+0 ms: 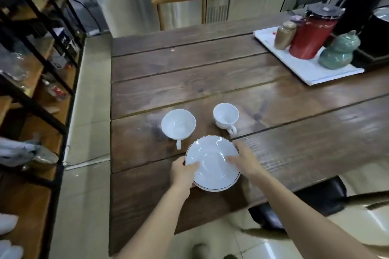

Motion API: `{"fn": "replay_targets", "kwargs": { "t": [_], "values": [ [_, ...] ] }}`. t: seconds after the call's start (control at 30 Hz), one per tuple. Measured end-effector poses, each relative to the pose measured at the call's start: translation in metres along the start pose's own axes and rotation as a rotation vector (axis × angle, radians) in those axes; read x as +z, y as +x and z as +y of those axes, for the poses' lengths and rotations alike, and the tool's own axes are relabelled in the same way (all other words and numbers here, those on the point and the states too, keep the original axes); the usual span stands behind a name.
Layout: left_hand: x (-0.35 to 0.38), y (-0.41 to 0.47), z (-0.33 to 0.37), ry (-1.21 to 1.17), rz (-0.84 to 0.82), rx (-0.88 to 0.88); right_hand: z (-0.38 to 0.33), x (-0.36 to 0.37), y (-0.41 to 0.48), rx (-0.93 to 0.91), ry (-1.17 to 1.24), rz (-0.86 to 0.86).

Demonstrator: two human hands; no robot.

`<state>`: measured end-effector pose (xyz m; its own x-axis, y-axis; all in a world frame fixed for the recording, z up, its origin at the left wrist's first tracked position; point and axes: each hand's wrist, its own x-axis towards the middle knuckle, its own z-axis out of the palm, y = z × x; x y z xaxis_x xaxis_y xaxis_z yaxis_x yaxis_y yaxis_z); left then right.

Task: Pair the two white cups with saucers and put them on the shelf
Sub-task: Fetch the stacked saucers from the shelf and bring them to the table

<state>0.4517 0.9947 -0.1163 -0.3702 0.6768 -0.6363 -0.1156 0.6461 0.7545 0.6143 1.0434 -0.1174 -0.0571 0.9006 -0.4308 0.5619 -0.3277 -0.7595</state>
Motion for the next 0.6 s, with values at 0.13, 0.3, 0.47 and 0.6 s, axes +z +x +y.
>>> {"fn": "replay_targets", "kwargs": {
  "t": [0.13,0.3,0.47,0.6],
  "values": [
    [0.004,0.007,0.001,0.119,0.076,0.05,0.001,0.004,0.01,-0.042,-0.033,0.005],
    [0.008,0.011,0.0,0.274,0.157,0.096,0.005,0.006,0.017,-0.069,-0.054,0.031],
    [0.008,0.014,0.0,0.365,0.212,0.106,0.011,0.008,0.022,-0.04,-0.175,0.061],
    [0.006,0.009,0.0,0.513,0.258,0.196,0.011,0.01,0.02,-0.02,-0.139,0.137]
  ]
}}
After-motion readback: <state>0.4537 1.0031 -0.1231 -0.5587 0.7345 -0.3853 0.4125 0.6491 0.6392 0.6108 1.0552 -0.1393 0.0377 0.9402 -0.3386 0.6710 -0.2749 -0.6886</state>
